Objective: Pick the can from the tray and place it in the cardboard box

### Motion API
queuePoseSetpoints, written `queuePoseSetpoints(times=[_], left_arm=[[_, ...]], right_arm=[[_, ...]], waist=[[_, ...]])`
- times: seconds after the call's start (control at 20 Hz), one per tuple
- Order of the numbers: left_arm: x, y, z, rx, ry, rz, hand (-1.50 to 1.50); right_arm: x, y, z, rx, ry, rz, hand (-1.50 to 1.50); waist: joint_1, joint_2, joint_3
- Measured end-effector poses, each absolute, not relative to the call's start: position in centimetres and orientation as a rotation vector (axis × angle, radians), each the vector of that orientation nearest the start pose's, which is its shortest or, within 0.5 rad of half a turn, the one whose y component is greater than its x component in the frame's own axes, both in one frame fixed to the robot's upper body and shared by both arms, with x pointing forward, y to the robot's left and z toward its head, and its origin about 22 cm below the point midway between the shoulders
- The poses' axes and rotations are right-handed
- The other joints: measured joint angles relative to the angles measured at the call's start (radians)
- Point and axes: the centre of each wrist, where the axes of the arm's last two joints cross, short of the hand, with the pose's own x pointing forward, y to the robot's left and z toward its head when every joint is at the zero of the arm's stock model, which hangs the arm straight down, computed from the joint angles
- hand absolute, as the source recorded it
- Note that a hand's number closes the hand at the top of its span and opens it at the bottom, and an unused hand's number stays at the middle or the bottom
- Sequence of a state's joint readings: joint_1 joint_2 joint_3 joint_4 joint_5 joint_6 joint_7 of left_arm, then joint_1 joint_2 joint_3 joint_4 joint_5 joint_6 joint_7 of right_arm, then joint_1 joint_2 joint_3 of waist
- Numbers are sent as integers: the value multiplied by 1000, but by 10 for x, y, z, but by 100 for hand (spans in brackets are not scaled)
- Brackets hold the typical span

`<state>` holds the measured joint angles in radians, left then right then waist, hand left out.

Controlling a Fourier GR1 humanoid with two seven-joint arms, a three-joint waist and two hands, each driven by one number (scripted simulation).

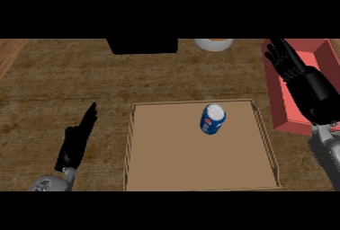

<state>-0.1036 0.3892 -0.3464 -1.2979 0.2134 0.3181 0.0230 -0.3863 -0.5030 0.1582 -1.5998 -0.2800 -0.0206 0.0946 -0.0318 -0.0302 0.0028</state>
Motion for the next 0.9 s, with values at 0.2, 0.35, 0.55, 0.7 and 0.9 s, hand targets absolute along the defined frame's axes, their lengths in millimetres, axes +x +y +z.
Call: queuePoseSetpoints(times=[0.2, 0.35, 0.55, 0.7, 0.9], left_arm=[[261, 272, -23, 293, -1380, -239, 0], [262, 280, -17, 329, -1414, -278, 0], [266, 282, -10, 333, -1457, -339, 0], [267, 282, -7, 330, -1473, -371, 0], [268, 284, -7, 329, -1473, -394, 0]], right_arm=[[295, -296, 112, 20, -1961, 336, -150], [290, -312, 102, 77, -2132, 152, -150], [275, -360, 52, -164, -2181, -32, -150], [261, -377, 26, -196, -2324, -5, -150], [236, -401, 7, -291, -2367, 259, -150]], waist=[[1, 20, 2], [-17, 18, 26], [3, 40, 16], [18, 42, 12], [24, 39, 5]])
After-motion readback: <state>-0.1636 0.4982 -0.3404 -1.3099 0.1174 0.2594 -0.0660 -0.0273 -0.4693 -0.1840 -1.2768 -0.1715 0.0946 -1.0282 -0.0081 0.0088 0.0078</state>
